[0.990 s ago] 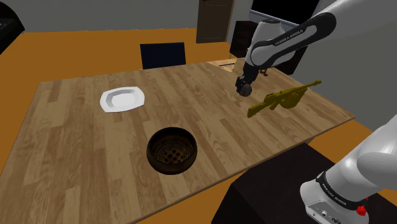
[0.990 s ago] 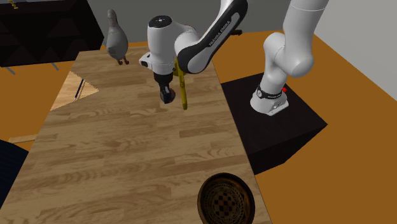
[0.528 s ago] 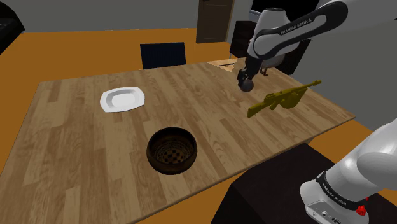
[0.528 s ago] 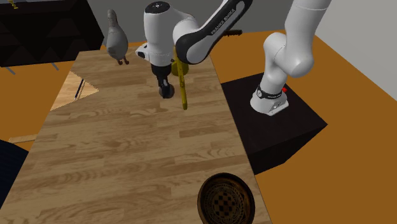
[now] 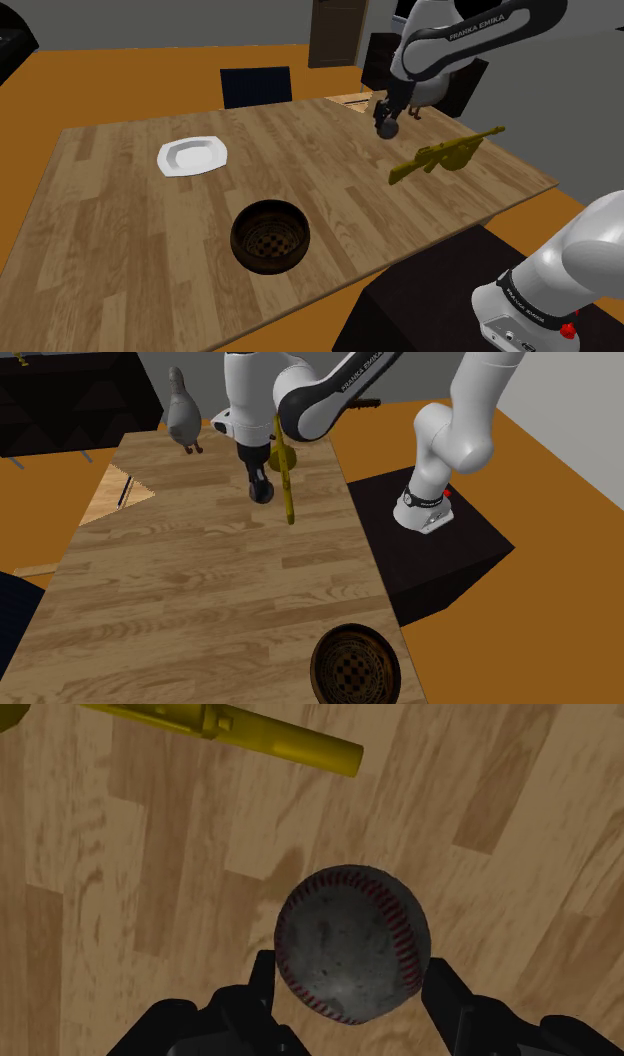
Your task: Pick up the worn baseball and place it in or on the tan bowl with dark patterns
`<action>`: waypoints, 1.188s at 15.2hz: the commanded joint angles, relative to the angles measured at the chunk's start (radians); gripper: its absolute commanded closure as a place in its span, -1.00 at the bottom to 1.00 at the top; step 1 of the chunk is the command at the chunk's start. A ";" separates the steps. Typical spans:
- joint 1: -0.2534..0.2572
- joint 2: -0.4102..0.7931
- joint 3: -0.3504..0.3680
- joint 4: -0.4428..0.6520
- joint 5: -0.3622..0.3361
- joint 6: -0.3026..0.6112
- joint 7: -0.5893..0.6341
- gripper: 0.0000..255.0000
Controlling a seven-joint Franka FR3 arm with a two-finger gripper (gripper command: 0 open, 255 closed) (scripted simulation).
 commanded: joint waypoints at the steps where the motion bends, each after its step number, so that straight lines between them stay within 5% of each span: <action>1: 0.021 -0.018 0.025 -0.016 -0.006 -0.005 0.050 1.00; 18: 0.213 -0.023 0.268 -0.001 -0.031 -0.065 0.496 1.00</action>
